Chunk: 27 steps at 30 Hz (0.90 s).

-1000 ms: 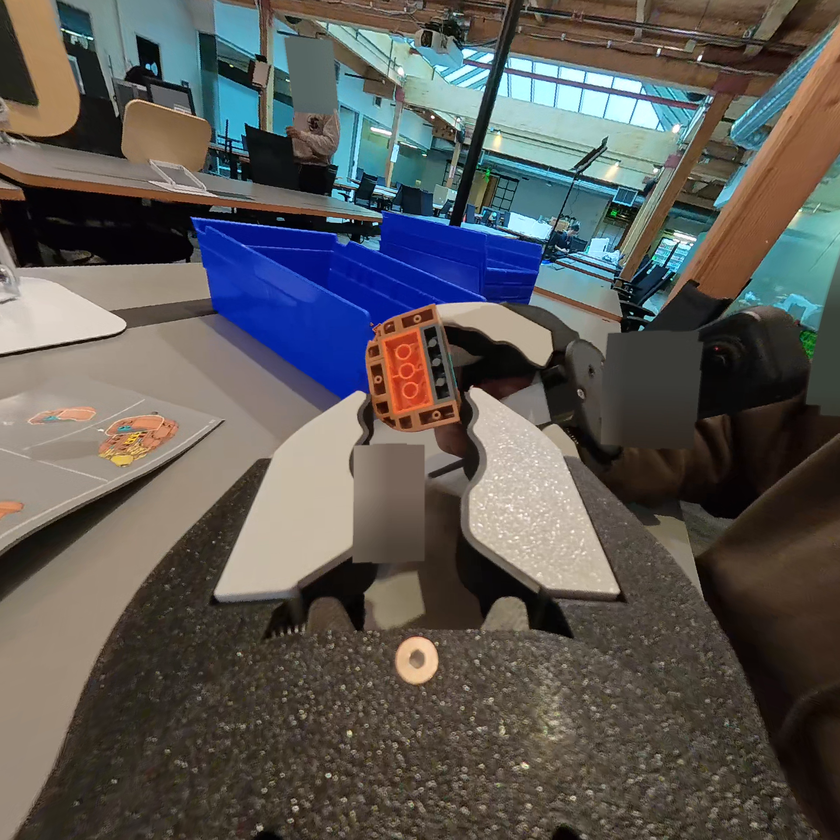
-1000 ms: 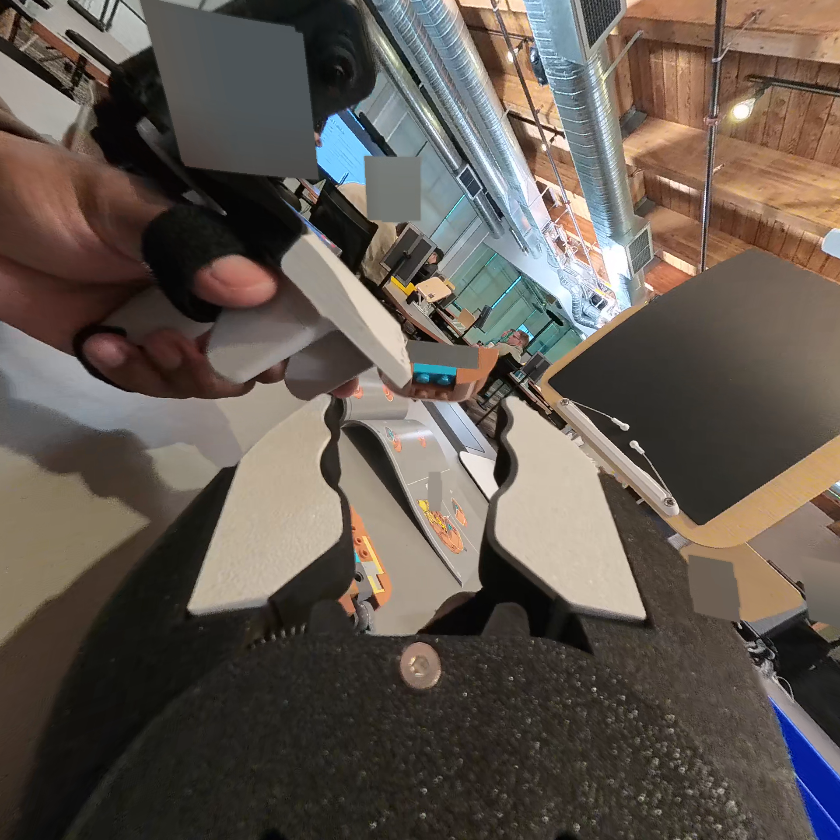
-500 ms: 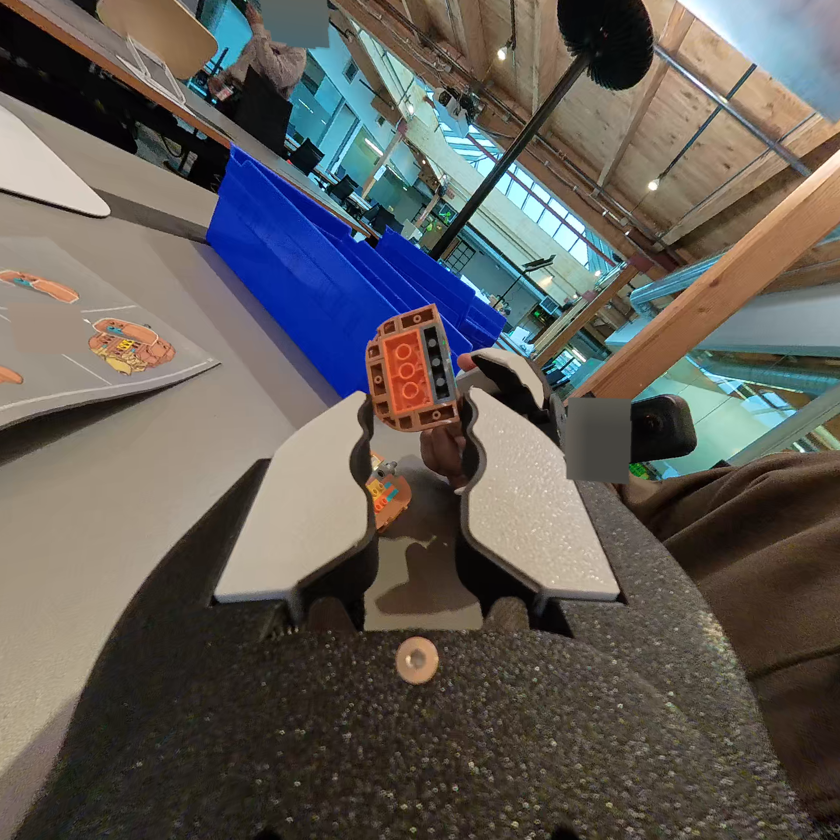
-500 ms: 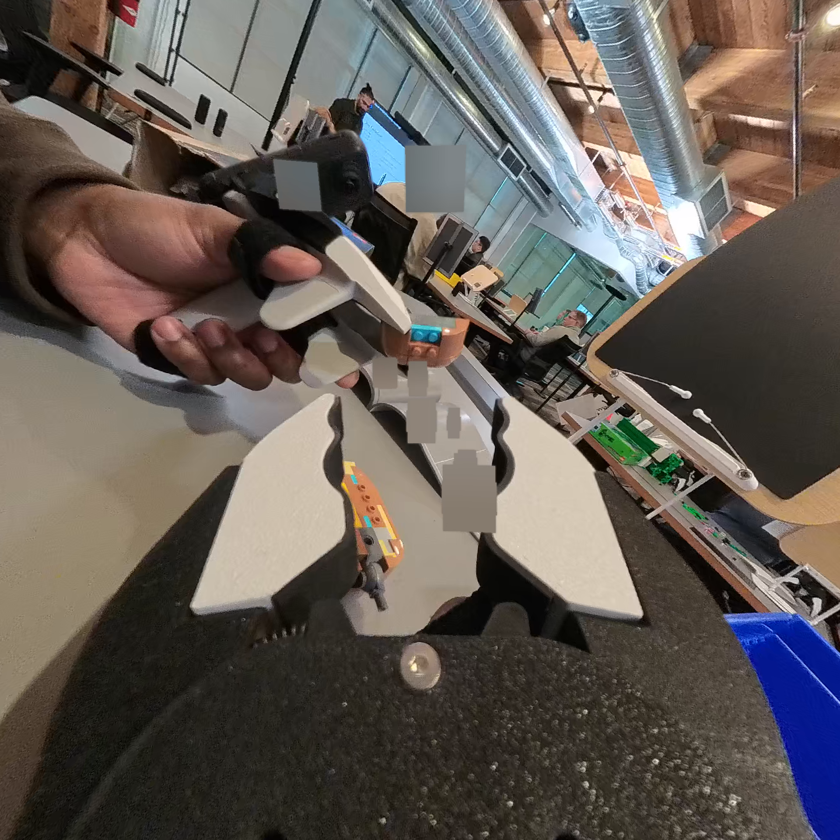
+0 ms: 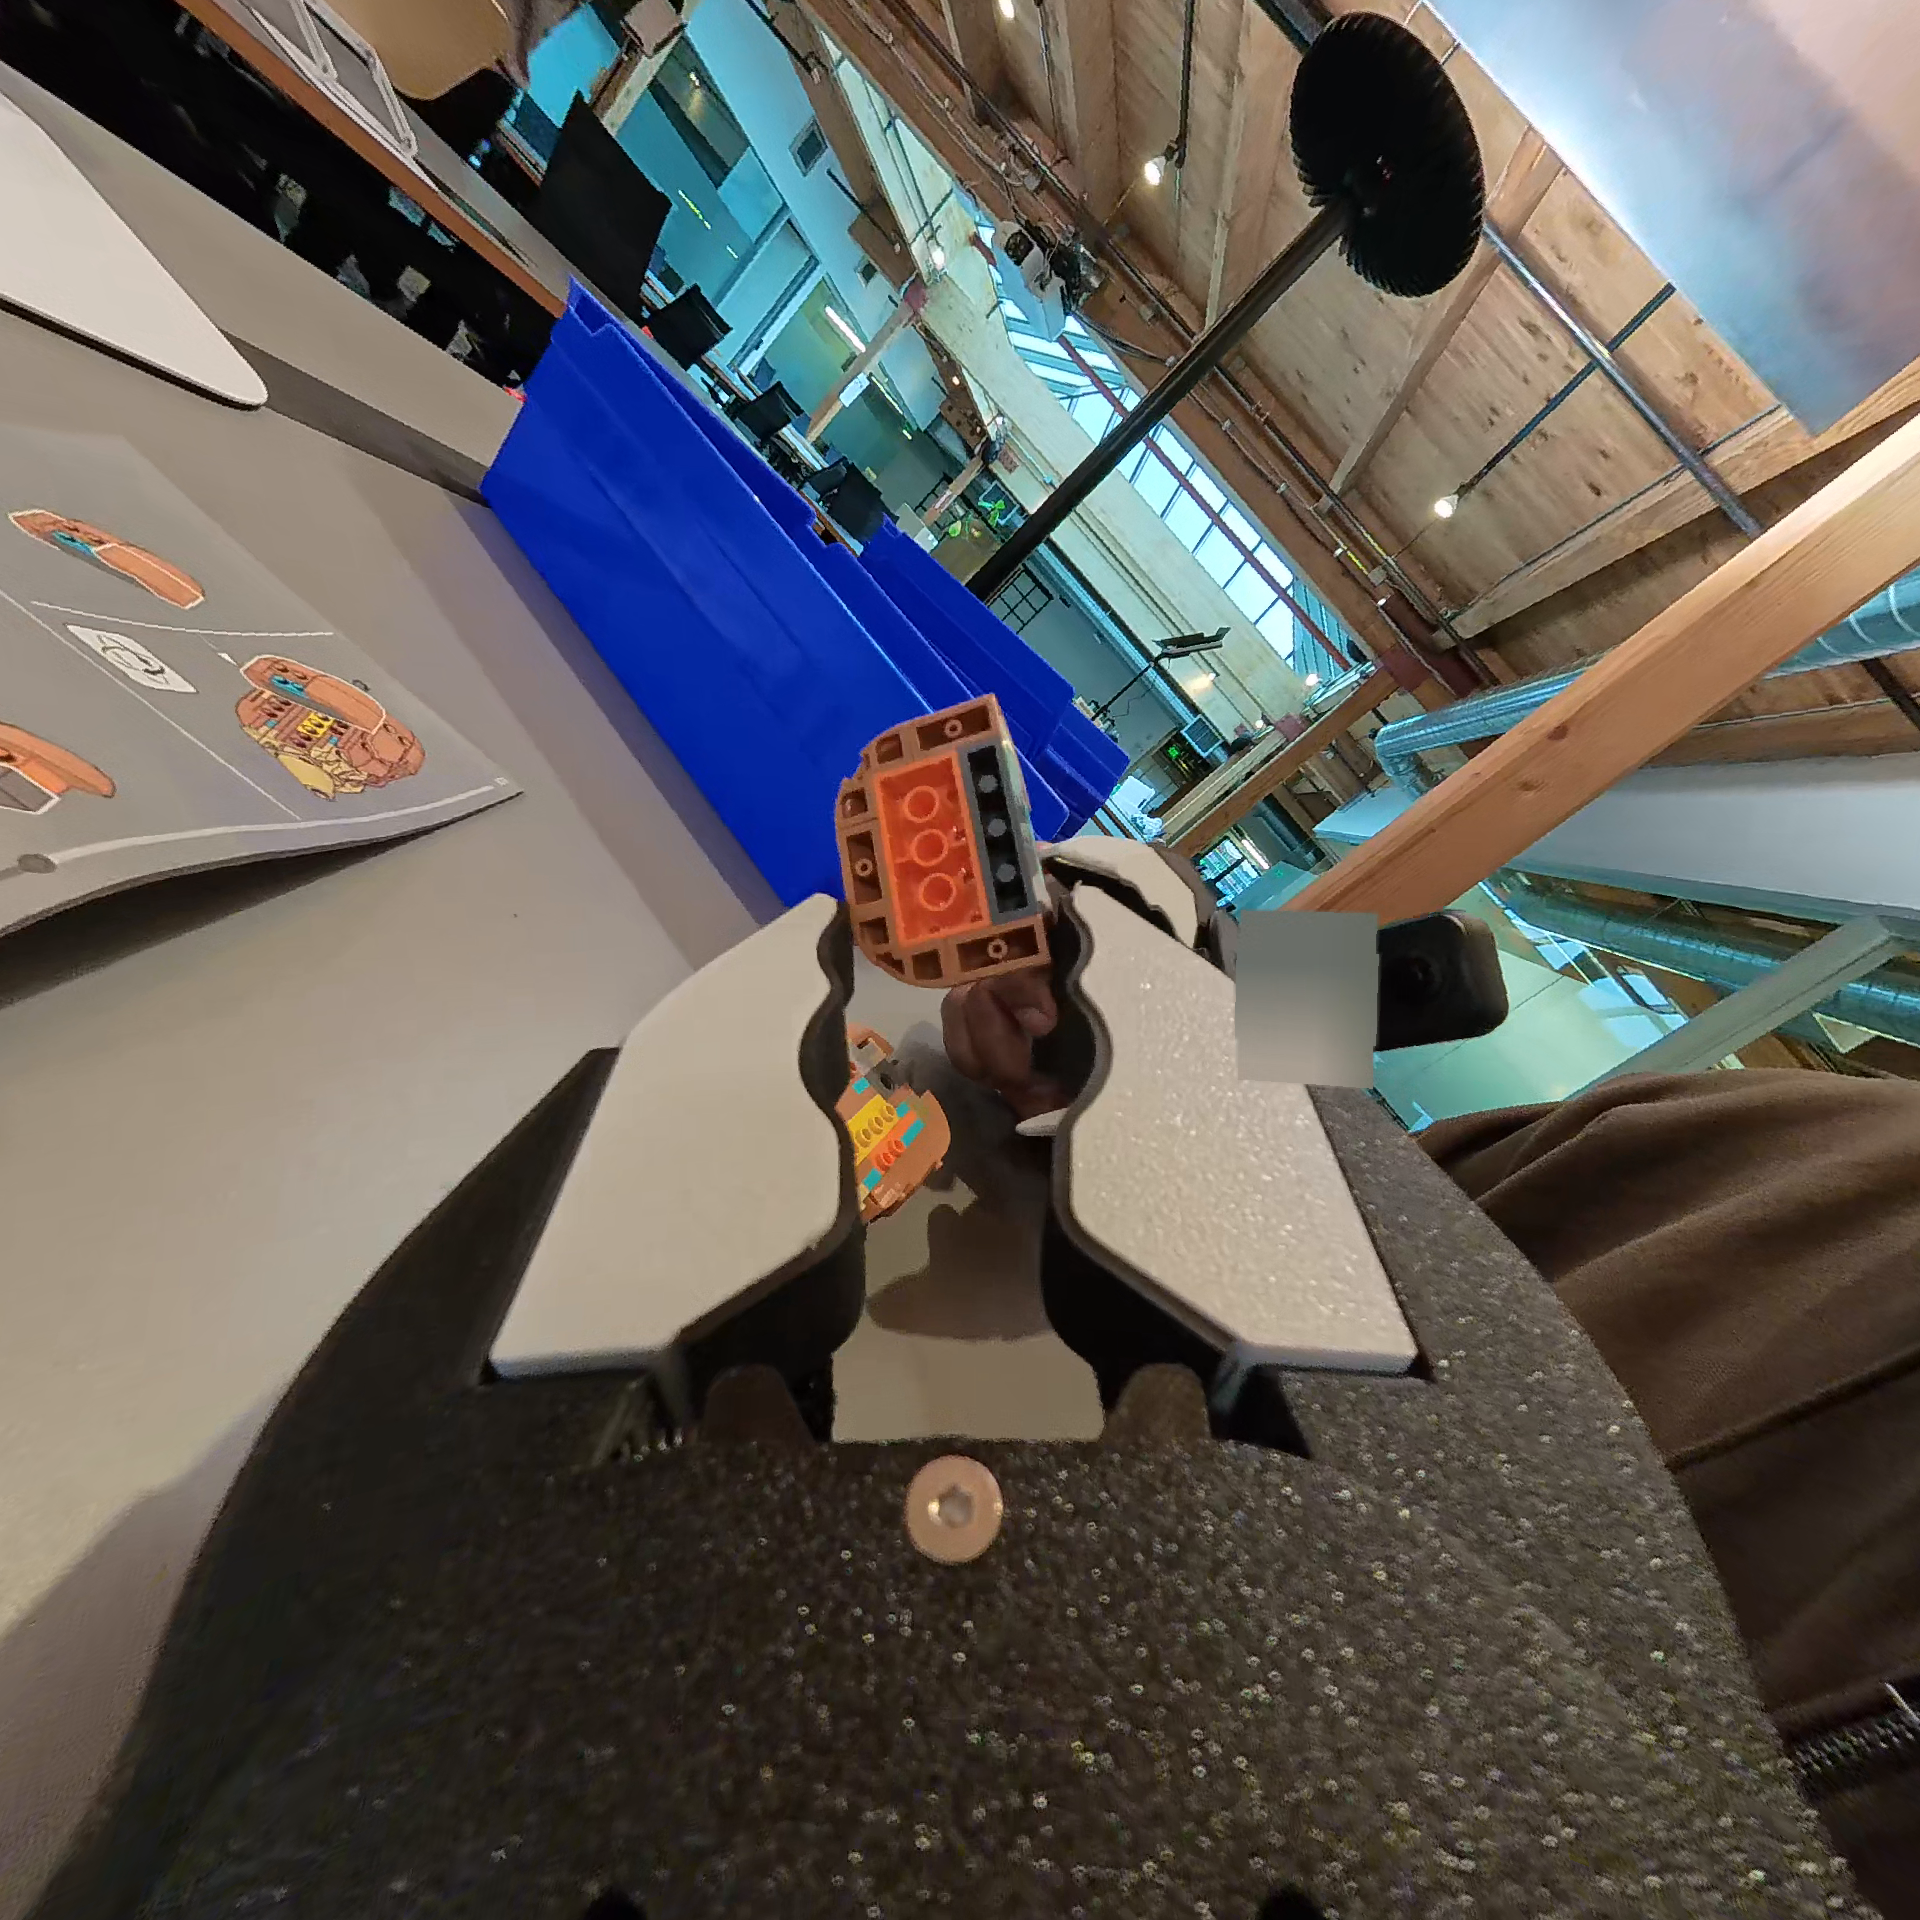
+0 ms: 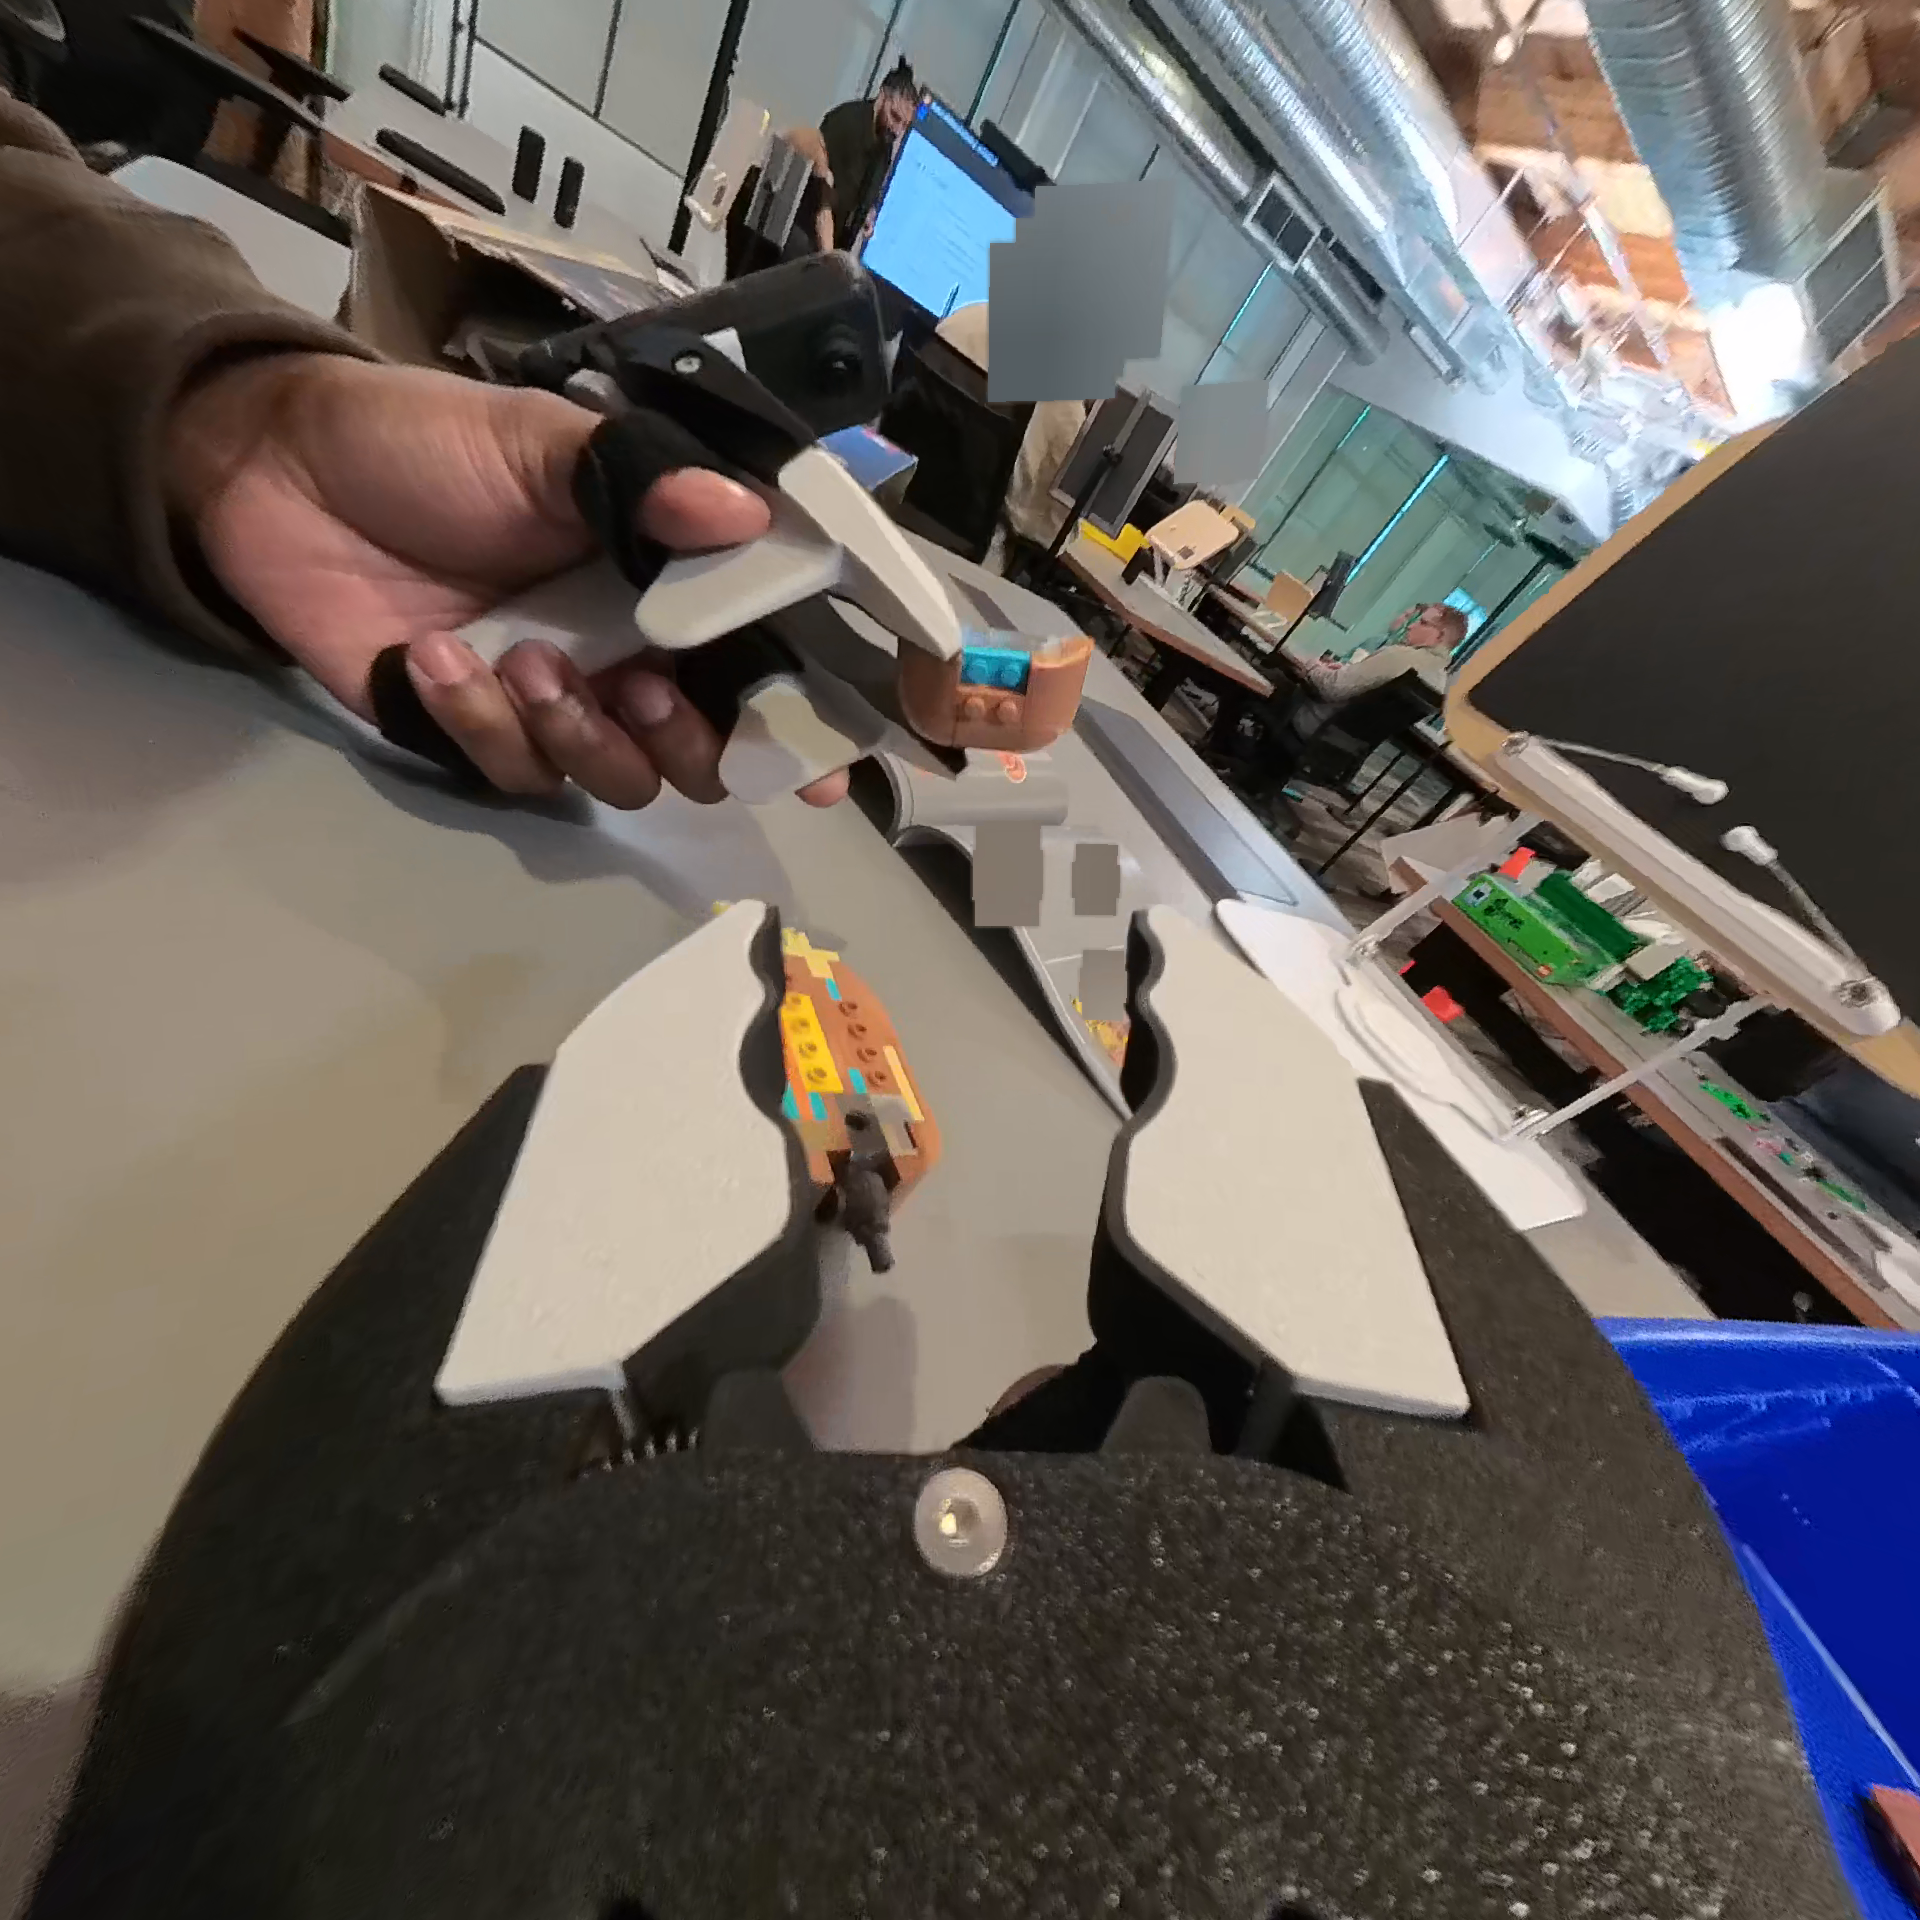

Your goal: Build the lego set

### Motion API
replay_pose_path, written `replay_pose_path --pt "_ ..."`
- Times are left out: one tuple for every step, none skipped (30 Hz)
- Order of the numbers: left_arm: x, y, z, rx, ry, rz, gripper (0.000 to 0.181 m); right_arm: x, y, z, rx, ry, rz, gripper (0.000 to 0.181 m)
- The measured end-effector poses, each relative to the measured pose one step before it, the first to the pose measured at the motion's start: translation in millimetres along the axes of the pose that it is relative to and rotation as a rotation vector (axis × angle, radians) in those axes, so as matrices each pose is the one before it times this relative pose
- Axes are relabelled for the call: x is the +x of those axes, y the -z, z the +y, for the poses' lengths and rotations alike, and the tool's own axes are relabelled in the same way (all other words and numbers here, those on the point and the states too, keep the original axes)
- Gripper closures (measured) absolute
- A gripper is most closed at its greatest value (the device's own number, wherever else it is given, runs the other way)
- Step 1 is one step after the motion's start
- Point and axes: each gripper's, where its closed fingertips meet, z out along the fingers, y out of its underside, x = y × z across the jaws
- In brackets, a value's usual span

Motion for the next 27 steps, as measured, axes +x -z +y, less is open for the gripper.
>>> replay_pose_path --pt "-0.09 -0.16 -0.04 -0.0011 0.0015 0.0012 0.144 -0.54 0.34 3.40 -0.0153 -0.0187 -0.0192 0.118" --pt "-0.54 0.01 -0.49 0.0025 0.0012 -0.0007 0.144 -0.55 -0.06 4.14 -0.0171 -0.0228 -0.0219 0.119" --pt "-0.60 0.14 -0.78 0.0037 0.0040 0.0002 0.144 -0.21 -0.47 4.74 -0.0207 -0.0229 -0.0199 0.119" --pt "-0.56 0.22 -0.64 0.0024 0.0098 0.0028 0.144 -0.69 -0.77 5.16 -0.0232 -0.0227 -0.0243 0.120" --pt "-0.37 0.37 -0.51 0.0030 0.0134 0.0045 0.144 -1.83 -1.24 6.06 -0.0306 -0.0230 -0.0318 0.120" --pt "0.07 0.48 -0.47 0.0051 0.0166 0.0065 0.144 0.04 -0.75 4.38 -0.0259 -0.0120 -0.0143 0.119" --pt "0.28 0.50 -0.30 0.0042 0.0202 0.0076 0.144 0.37 0.11 1.32 -0.0068 -0.0040 -0.0054 0.118" --pt "0.28 0.26 0.08 0.0014 0.0242 0.0096 0.144 -0.92 0.23 1.19 -0.0071 -0.0058 -0.0131 0.119" --pt "0.36 0.16 0.21 -0.0006 0.0284 0.0127 0.144 -0.65 -0.01 1.33 -0.0090 -0.0043 -0.0077 0.119" --pt "0.24 0.28 -0.17 0.0036 0.0289 0.0134 0.144 0.05 0.17 0.89 -0.0052 0.0018 0.0006 0.119" --pt "0.41 0.27 -0.53 0.0054 0.0261 0.0134 0.144 0.61 0.30 -0.11 0.0010 0.0062 0.0074 0.119" --pt "0.30 0.00 0.30 0.0005 0.0238 0.0126 0.144 0.55 0.34 -0.47 0.0011 0.0067 0.0072 0.119" --pt "0.51 -0.15 0.75 -0.0032 0.0219 0.0122 0.144 0.73 0.30 -0.85 0.0016 0.0068 0.0099 0.119" --pt "0.83 -0.04 0.78 -0.0009 0.0182 0.0118 0.144 1.25 0.59 -2.16 0.0069 0.0092 0.0149 0.119" --pt "1.09 -0.17 0.79 0.0009 0.0154 0.0115 0.144 1.71 0.74 -3.35 0.0113 0.0124 0.0212 0.119" --pt "1.19 -0.41 1.21 -0.0013 0.0145 0.0113 0.144 1.82 0.65 -4.10 0.0123 0.0157 0.0236 0.118" --pt "1.39 -0.72 1.68 -0.0040 0.0122 0.0111 0.144 1.10 0.33 -4.22 0.0096 0.0178 0.0210 0.118" --pt "1.70 -0.83 1.70 -0.0041 0.0087 0.0123 0.144 0.59 -0.27 -3.73 0.0049 0.0192 0.0203 0.117" --pt "1.63 -1.00 1.74 -0.0046 0.0063 0.0102 0.144 -0.83 -0.74 -2.98 -0.0005 0.0202 0.0140 0.115" --pt "1.75 -1.03 1.78 -0.0054 0.0041 0.0093 0.144 -2.12 -1.22 -2.19 -0.0043 0.0219 0.0080 0.114" --pt "2.01 -1.05 1.76 -0.0060 0.0035 0.0105 0.144 -2.07 -1.30 -1.94 -0.0044 0.0243 0.0109 0.112" --pt "1.88 -1.10 1.86 -0.0062 0.0029 0.0097 0.144 -2.71 -1.07 -1.94 -0.0021 0.0249 0.0068 0.111" --pt "1.67 -1.06 1.76 -0.0051 0.0021 0.0073 0.144 -3.33 -0.74 -2.30 0.0001 0.0214 0.0015 0.111" --pt "1.19 -0.81 1.57 -0.0050 0.0009 0.0052 0.144 -2.81 -1.05 -1.41 -0.0005 0.0148 -0.0009 0.111" --pt "0.97 -0.72 1.48 -0.0054 0.0002 0.0053 0.144 -1.65 -0.96 -1.10 -0.0004 0.0082 0.0022 0.111" --pt "0.78 -0.73 1.45 -0.0053 -0.0002 0.0041 0.144 -0.79 -0.72 -1.15 0.0024 0.0035 0.0050 0.110" --pt "0.78 -0.71 1.32 -0.0060 -0.0014 0.0030 0.144 -0.13 -0.40 -1.33 0.0056 0.0000 0.0052 0.110"
